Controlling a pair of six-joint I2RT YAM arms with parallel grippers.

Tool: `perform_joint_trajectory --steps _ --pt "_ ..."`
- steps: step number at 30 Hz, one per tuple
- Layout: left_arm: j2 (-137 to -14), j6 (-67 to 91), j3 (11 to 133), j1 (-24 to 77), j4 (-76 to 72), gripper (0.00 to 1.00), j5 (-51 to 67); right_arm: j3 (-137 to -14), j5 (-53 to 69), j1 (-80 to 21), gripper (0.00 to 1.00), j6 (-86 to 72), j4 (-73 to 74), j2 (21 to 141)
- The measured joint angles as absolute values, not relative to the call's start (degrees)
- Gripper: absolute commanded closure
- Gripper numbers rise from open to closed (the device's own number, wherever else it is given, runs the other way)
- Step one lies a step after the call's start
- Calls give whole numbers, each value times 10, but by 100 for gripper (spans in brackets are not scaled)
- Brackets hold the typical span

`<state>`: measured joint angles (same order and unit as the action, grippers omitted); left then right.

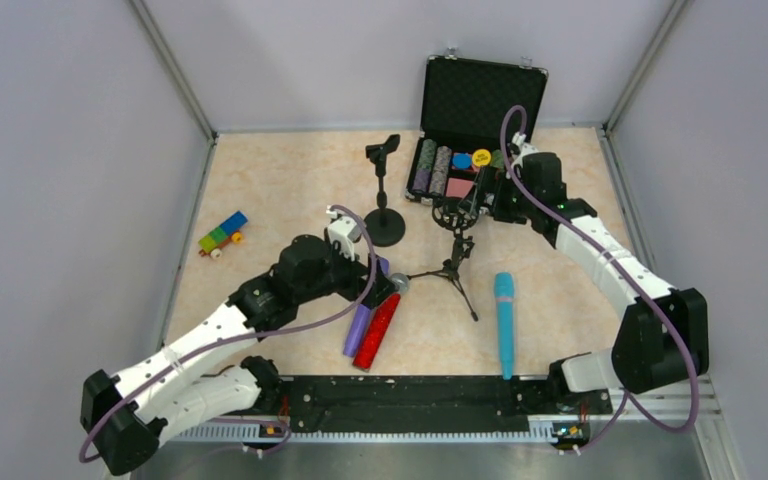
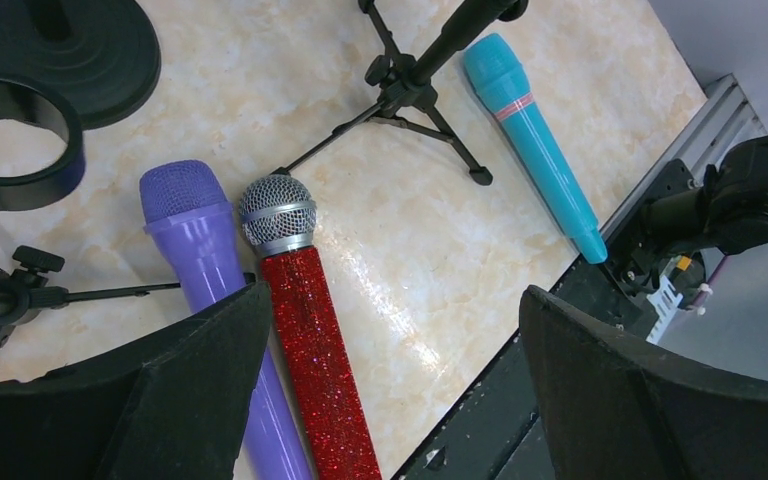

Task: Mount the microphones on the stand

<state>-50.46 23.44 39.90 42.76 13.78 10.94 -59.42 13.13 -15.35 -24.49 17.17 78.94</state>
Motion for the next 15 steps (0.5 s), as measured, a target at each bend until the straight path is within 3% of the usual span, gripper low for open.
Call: perform_joint_trajectory --steps 15 --pt "-547 260 390 533 181 3 -13 -613 130 -154 1 -240 184 761"
